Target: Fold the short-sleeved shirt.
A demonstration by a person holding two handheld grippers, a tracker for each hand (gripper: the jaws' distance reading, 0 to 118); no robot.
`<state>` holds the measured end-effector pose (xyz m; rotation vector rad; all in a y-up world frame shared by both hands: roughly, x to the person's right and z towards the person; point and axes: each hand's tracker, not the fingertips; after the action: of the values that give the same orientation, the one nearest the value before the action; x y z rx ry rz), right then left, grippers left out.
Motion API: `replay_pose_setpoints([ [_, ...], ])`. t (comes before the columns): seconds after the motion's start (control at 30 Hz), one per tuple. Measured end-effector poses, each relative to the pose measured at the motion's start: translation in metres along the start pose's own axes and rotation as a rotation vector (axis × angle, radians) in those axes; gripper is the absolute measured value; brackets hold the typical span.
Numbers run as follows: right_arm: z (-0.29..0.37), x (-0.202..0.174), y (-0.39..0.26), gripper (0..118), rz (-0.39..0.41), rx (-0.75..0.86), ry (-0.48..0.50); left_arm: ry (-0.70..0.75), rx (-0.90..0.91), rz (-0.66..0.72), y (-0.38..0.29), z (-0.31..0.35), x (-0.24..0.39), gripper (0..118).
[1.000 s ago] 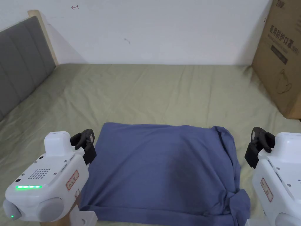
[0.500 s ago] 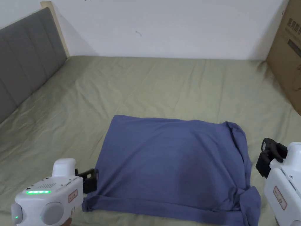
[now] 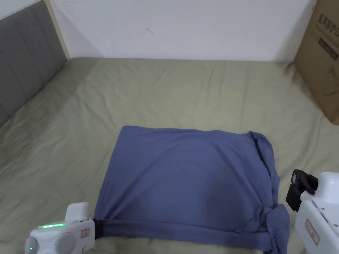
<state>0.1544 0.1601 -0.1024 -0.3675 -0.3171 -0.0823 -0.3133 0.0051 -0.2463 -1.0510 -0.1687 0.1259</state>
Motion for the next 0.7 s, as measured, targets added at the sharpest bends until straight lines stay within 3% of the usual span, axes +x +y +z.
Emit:
replay_pose_setpoints([
  [0.13, -0.006, 0.01, -0.023, 3, -0.005, -0.105, -0.02, 0.044, 0.061, -0.034, -0.002, 0.01, 0.005, 4],
  [0.2, -0.012, 0.015, -0.042, 39, 0.001, -0.204, -0.006, 0.032, 0.084, -0.027, -0.001, 0.017, 0.005, 4],
  [0.23, -0.019, 0.017, -0.054, 73, 0.001, -0.272, 0.0, 0.025, 0.092, -0.021, 0.001, 0.02, 0.005, 4],
  [0.27, -0.023, 0.018, -0.065, 99, -0.001, -0.338, -0.003, 0.022, 0.096, -0.018, 0.002, 0.021, 0.005, 4],
  [0.3, -0.027, 0.019, -0.078, 113, -0.009, -0.372, -0.003, 0.019, 0.099, -0.016, 0.003, 0.023, 0.005, 4],
  [0.33, -0.03, 0.022, -0.092, 117, -0.007, -0.391, 0.002, 0.015, 0.104, -0.017, 0.004, 0.025, 0.006, 4],
  [0.5, -0.048, 0.023, -0.134, 110, -0.03, -0.542, -0.018, 0.008, 0.113, -0.025, 0.005, 0.026, 0.009, 4],
  [0.6, -0.056, 0.025, -0.143, 83, -0.05, -0.562, -0.026, 0.007, 0.111, -0.024, 0.004, 0.026, 0.008, 4],
  [0.7, -0.06, 0.027, -0.144, 29, -0.069, -0.566, -0.012, -0.005, 0.11, -0.014, 0.004, 0.026, 0.006, 4],
])
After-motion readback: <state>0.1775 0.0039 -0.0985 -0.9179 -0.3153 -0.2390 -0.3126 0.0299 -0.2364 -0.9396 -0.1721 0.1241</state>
